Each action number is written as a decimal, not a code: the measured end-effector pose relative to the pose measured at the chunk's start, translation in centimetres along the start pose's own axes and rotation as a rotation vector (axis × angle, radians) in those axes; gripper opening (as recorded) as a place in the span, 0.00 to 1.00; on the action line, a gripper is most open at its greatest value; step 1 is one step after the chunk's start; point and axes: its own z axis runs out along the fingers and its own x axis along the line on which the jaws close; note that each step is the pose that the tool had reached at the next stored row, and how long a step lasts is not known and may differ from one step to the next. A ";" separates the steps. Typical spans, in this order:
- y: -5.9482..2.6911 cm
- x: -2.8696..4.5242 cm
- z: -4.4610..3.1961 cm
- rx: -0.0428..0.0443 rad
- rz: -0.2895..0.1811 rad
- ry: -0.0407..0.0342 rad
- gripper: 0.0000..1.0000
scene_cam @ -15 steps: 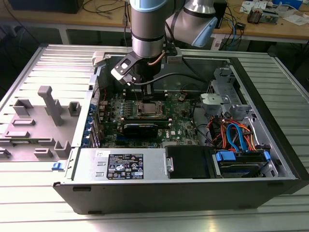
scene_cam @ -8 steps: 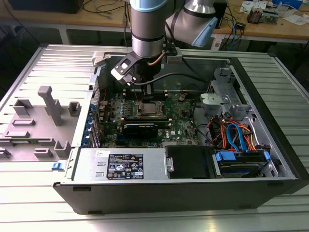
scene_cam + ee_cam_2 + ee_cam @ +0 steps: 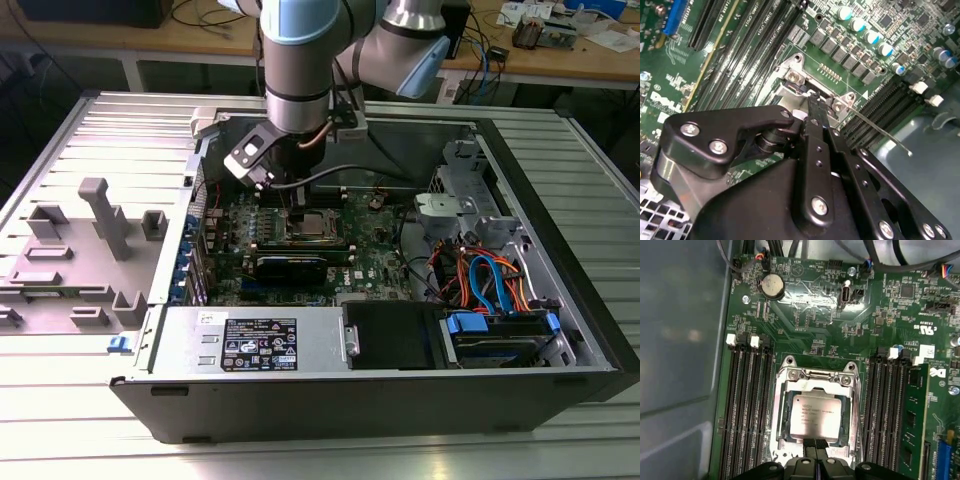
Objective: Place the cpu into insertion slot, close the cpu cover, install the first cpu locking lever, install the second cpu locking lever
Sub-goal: 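Close the cpu cover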
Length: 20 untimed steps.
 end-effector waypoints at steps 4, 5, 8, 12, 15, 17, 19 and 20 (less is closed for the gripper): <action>-0.02 -0.01 0.65 0.0008 0.000 0.0000 0.11; -0.05 -0.01 0.83 0.0011 0.000 -0.0004 0.11; -0.05 0.00 0.80 0.0009 0.000 -0.0014 0.11; -0.04 0.00 0.33 0.0008 0.000 -0.0015 0.11; 0.33 -0.04 0.34 0.0016 0.000 -0.0017 0.11; 1.02 -0.11 0.37 0.0023 0.000 -0.0017 0.11; 1.89 -0.20 0.41 0.0025 0.000 -0.0018 0.11; 2.11 -0.22 0.42 0.0025 0.000 -0.0018 0.11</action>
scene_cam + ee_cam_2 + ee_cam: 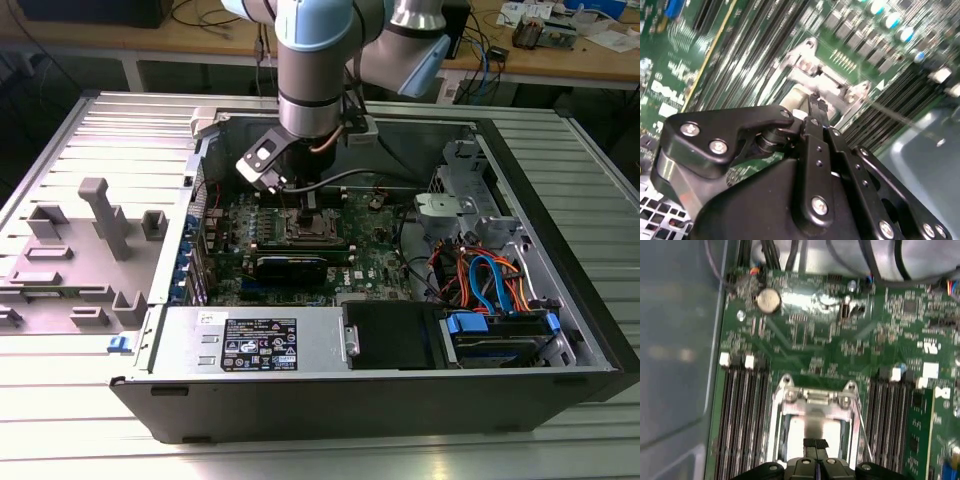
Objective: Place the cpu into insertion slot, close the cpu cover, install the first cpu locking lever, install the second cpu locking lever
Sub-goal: 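Close the cpu cover, then install the first cpu locking lever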
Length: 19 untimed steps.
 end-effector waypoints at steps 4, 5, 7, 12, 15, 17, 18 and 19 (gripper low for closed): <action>0.15 -0.02 0.00 0.0001 0.000 -0.0001 0.11; 0.17 -0.02 0.00 0.0001 0.000 -0.0001 0.11; 0.19 -0.02 0.00 0.0000 0.000 -0.0001 0.11; 0.28 -0.03 0.00 0.0000 0.000 -0.0001 0.11; 0.32 -0.04 0.00 0.0001 0.000 -0.0001 0.11; 0.36 -0.04 0.00 0.0000 0.000 0.0000 0.11; 0.38 -0.04 0.00 0.0001 0.000 -0.0001 0.11; 0.39 -0.04 0.00 0.0000 0.000 -0.0001 0.11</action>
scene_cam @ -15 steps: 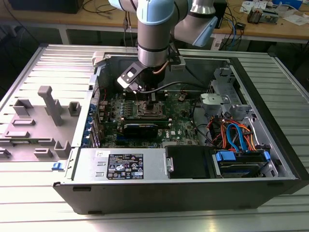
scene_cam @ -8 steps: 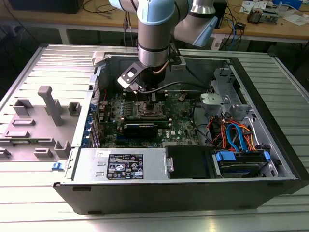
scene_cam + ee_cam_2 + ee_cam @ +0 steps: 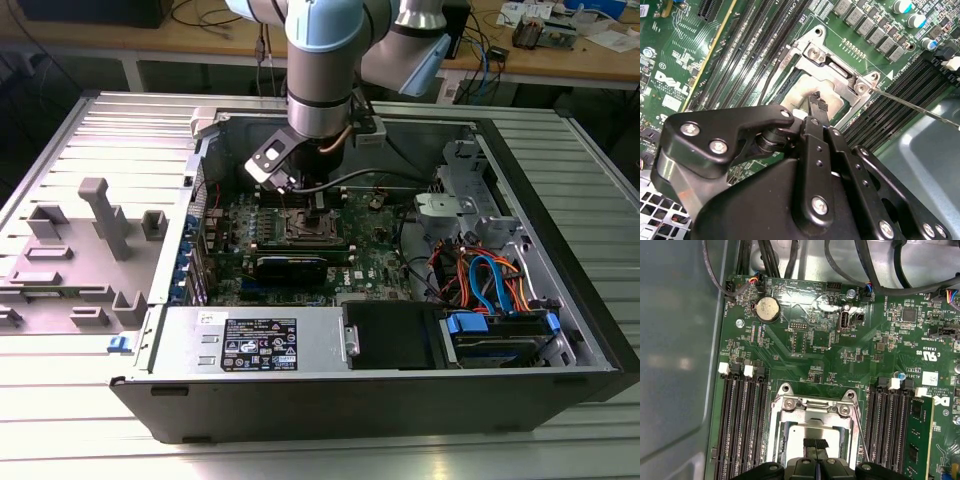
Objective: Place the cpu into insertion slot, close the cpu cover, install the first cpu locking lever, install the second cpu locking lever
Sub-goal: 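Install the first cpu locking lever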
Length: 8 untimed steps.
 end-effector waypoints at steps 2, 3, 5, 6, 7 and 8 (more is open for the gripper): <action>0.03 0.00 0.00 0.0000 0.000 0.0000 0.11; 0.04 -0.01 0.00 0.0000 0.000 0.0000 0.11; 0.08 -0.01 0.00 0.0000 0.000 0.0000 0.11; 0.10 -0.01 0.00 0.0000 0.000 0.0000 0.11; 0.10 -0.01 0.00 0.0001 0.000 0.0000 0.11; 0.13 -0.01 0.00 0.0000 0.000 0.0000 0.11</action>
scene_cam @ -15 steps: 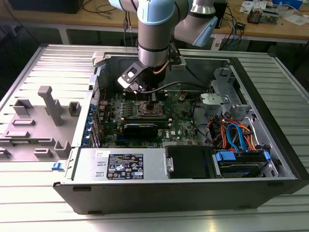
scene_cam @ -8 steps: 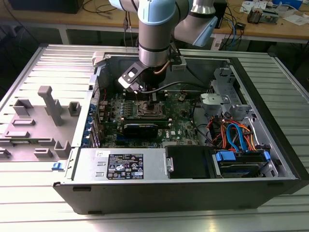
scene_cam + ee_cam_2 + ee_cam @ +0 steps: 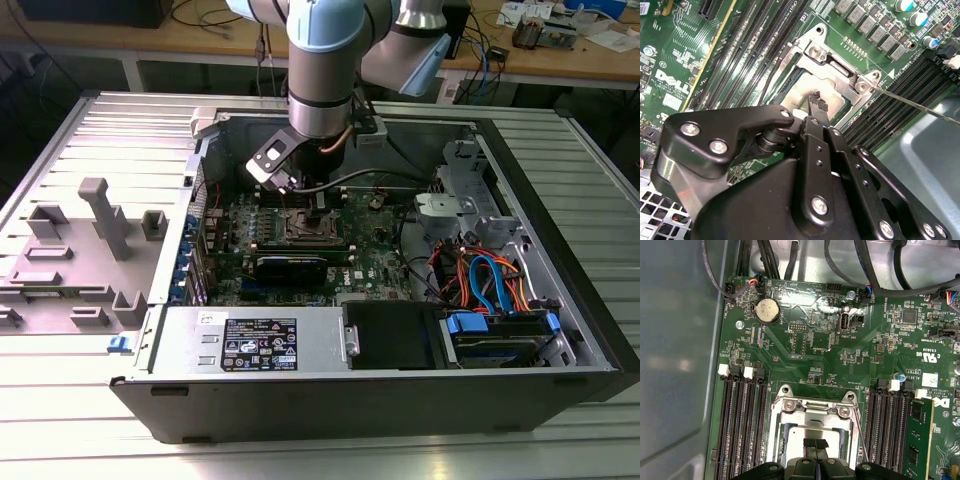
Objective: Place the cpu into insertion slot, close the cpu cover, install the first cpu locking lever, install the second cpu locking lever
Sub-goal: 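Install the first cpu locking lever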
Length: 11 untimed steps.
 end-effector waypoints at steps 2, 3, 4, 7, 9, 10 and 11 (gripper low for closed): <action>0.02 0.00 0.00 0.0000 0.000 -0.0001 0.11; 0.03 0.00 0.00 0.0000 0.000 -0.0001 0.11; 0.05 -0.01 0.00 0.0000 0.000 0.0000 0.11; 0.08 -0.01 0.00 0.0000 0.000 0.0000 0.11; 0.11 -0.01 0.00 -0.0001 0.000 0.0000 0.11; 0.11 -0.01 0.00 0.0000 0.000 -0.0001 0.11; 0.11 -0.01 -0.01 -0.0001 0.000 0.0000 0.11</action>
